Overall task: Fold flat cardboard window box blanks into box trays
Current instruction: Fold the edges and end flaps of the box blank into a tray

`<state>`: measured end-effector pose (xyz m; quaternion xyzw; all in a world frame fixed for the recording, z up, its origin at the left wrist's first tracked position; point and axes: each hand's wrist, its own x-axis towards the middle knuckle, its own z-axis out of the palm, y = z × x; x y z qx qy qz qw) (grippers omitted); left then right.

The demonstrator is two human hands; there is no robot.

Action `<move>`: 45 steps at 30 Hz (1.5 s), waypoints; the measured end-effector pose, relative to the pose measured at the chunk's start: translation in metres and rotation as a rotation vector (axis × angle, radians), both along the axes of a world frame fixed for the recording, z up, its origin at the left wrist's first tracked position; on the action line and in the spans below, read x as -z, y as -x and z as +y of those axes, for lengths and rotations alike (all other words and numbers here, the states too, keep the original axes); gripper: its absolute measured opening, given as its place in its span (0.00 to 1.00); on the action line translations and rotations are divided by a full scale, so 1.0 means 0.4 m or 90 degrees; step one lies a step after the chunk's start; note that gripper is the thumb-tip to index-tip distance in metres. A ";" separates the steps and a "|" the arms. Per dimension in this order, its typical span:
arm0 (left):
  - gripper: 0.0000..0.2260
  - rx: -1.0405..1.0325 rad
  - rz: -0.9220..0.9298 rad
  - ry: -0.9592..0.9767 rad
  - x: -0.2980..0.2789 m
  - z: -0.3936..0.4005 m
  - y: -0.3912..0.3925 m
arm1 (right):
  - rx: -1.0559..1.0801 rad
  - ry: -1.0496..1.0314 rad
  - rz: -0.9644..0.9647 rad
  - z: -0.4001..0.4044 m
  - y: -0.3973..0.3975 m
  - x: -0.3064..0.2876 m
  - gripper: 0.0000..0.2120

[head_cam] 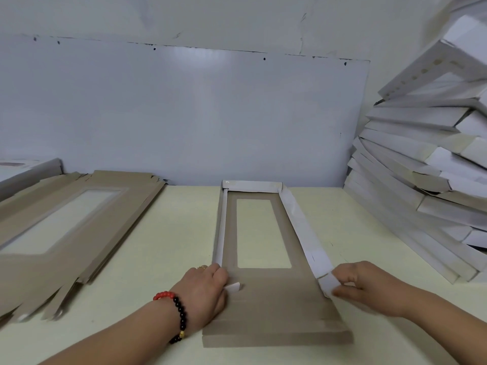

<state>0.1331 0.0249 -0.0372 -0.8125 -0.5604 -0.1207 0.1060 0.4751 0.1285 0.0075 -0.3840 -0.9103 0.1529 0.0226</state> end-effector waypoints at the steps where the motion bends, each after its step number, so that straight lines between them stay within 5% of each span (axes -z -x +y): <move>1: 0.10 -0.018 0.006 0.009 0.002 0.002 0.004 | -0.007 -0.023 -0.037 0.002 0.011 0.005 0.13; 7: 0.13 -0.008 -0.094 0.139 -0.010 0.012 0.021 | -0.028 -0.229 -0.172 -0.013 0.081 0.020 0.15; 12: 0.09 -0.030 -0.326 0.295 -0.029 0.013 0.040 | -0.062 -0.400 -0.166 -0.044 0.084 0.005 0.11; 16: 0.11 -0.051 -0.355 0.287 -0.028 0.016 0.035 | 0.002 -0.270 -0.137 -0.035 0.073 0.046 0.15; 23: 0.10 -0.013 -0.084 0.113 -0.004 -0.005 0.024 | 0.019 -0.186 -0.033 -0.045 0.076 0.065 0.15; 26: 0.11 0.012 0.027 0.039 0.006 -0.013 0.021 | 0.036 -0.177 -0.082 -0.056 0.062 0.078 0.22; 32: 0.34 0.000 0.050 0.194 0.010 -0.017 0.042 | -0.002 -0.093 -0.140 -0.074 0.032 0.085 0.42; 36: 0.44 0.011 0.055 0.267 -0.013 -0.023 0.043 | -0.045 -0.091 -0.206 -0.066 0.028 0.060 0.45; 45: 0.44 0.014 -0.033 0.278 -0.027 -0.036 0.032 | -0.081 -0.066 -0.195 -0.067 0.031 0.031 0.46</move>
